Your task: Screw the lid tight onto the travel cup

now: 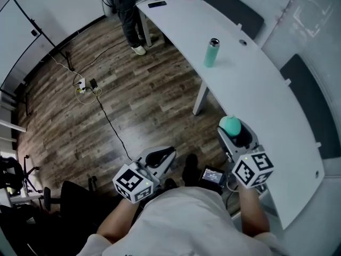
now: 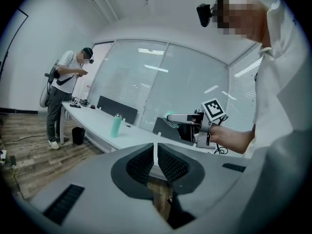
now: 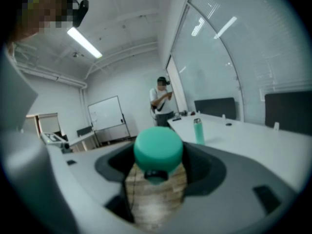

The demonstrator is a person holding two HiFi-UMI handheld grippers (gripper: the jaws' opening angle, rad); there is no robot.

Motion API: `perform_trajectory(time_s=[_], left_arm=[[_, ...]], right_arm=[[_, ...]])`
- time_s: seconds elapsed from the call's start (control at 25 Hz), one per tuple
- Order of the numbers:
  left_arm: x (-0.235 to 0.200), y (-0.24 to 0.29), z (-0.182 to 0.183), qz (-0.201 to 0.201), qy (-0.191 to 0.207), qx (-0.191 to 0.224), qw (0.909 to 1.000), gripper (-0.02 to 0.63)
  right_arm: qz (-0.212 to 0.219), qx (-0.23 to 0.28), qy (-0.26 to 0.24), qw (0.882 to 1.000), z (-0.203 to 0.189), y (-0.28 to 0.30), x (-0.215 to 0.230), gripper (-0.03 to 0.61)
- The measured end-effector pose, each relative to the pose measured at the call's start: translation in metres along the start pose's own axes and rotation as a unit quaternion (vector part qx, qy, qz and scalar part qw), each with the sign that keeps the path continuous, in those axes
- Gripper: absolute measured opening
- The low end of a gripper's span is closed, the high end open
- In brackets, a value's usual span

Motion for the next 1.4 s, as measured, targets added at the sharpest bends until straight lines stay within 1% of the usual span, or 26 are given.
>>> perform_trajectory(time_s=[0.4, 0.72, 0.92, 1.12, 1.24, 1.4], left_arm=[[-0.041, 0.094, 0.034, 0.009, -0.001, -0.011, 0.9999, 0.046], [-0.053, 0.155, 0.050, 0.000, -0.010, -0.016, 0.9998, 0.046], [-0.056, 0.173, 0.051, -0.004, -0.014, -0.023, 0.9996, 0.048], [-0.067, 0.182, 0.053, 0.000, -0.009, -0.025, 0.9996, 0.049], [-0.080, 0.186, 0.056, -0.004, -0.008, -0.020, 0.9998, 0.071], [-0.104, 0.192, 0.061, -0.019, -0.005, -0.015, 0.9997, 0.106]], right_arm=[[0.017, -0.012, 0.005, 1.000, 0.033, 0.065, 0.077, 0.314], [0.028, -0.015, 0.006, 0.999, 0.049, 0.088, 0.121, 0.314], [0.023, -0.018, 0.013, 0.999, 0.047, 0.094, 0.138, 0.314], [0.014, -0.019, 0.016, 1.000, 0.046, 0.097, 0.148, 0.314], [0.007, -0.019, 0.014, 1.000, 0.047, 0.105, 0.150, 0.314], [-0.010, -0.014, 0.014, 1.000, 0.050, 0.122, 0.149, 0.314]])
Point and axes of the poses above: the fingertips, and each gripper's own axes: y forward along the fingers, x to its right, z out of its top, the point moved 5 cm from there along -y, backward along the fingers, and after that the axes turned 1 degree about -z, right-handed, at the moved point
